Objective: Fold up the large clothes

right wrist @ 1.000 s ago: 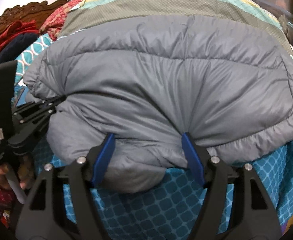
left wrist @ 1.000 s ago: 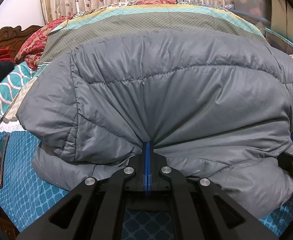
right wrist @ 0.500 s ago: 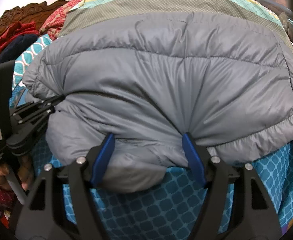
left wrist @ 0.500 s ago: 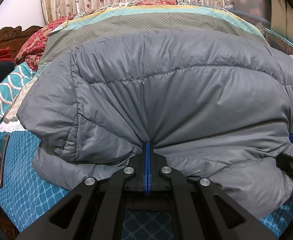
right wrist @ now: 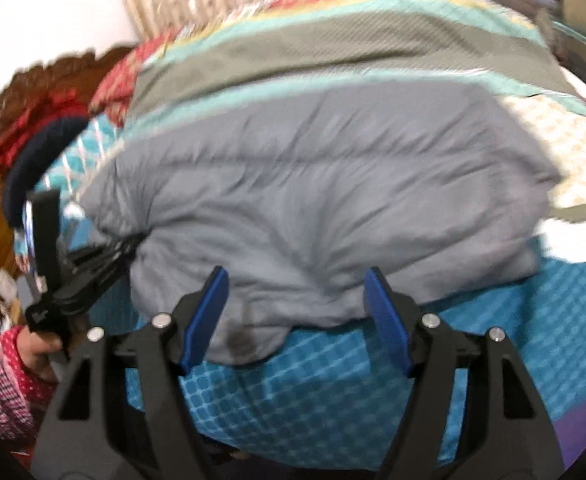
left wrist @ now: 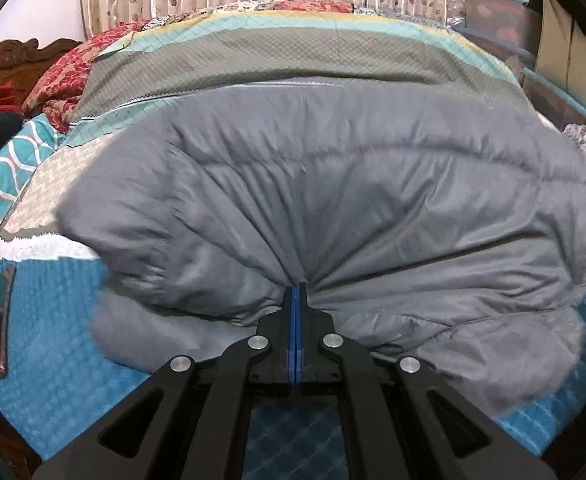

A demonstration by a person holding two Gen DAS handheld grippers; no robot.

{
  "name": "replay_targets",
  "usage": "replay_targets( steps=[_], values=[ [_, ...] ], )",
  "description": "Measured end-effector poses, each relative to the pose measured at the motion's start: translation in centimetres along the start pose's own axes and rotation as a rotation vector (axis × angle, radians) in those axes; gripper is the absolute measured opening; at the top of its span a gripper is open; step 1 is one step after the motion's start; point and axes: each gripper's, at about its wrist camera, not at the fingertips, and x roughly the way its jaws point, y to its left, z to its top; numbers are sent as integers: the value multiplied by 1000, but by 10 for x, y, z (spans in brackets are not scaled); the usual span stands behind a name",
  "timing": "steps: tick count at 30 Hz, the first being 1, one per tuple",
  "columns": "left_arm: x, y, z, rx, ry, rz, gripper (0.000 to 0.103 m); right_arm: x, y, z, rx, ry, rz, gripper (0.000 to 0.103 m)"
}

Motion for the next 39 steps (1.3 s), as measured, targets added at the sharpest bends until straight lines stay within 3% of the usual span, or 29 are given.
replay_targets(
  steps=[4,6,7,8,10,13,17,21,24,28,34,39],
  values=[
    [-36,44,38,-51,-101,21,124,-38,-45,25,77,-126,-52,77],
    [-40,64,55,-67,-114,47,122,-49,-68,37,117,-171,-106,81],
    [-38,78,67,-77,-106,63,115,-51,-81,43,141,-181,-128,82],
    [-33,90,75,-85,-91,75,101,-50,-88,47,160,-181,-136,84],
    [-16,109,89,-103,-50,78,85,-42,-108,56,207,-159,-129,85],
    [10,124,94,-115,20,64,84,-18,-129,63,229,-91,-142,85],
    [42,132,85,-179,119,-38,82,24,-144,66,270,22,-107,85],
    [53,127,64,-256,148,-154,82,54,-135,59,282,91,-15,86],
    [64,130,53,-321,178,-212,78,63,-123,57,253,100,-29,90],
    [69,143,47,-335,169,-219,72,63,-109,59,197,100,-44,90],
    [55,165,53,-317,158,-227,71,73,-129,57,291,135,40,92],
    [58,159,55,-258,182,-235,69,65,-92,65,160,127,17,93]
  ],
)
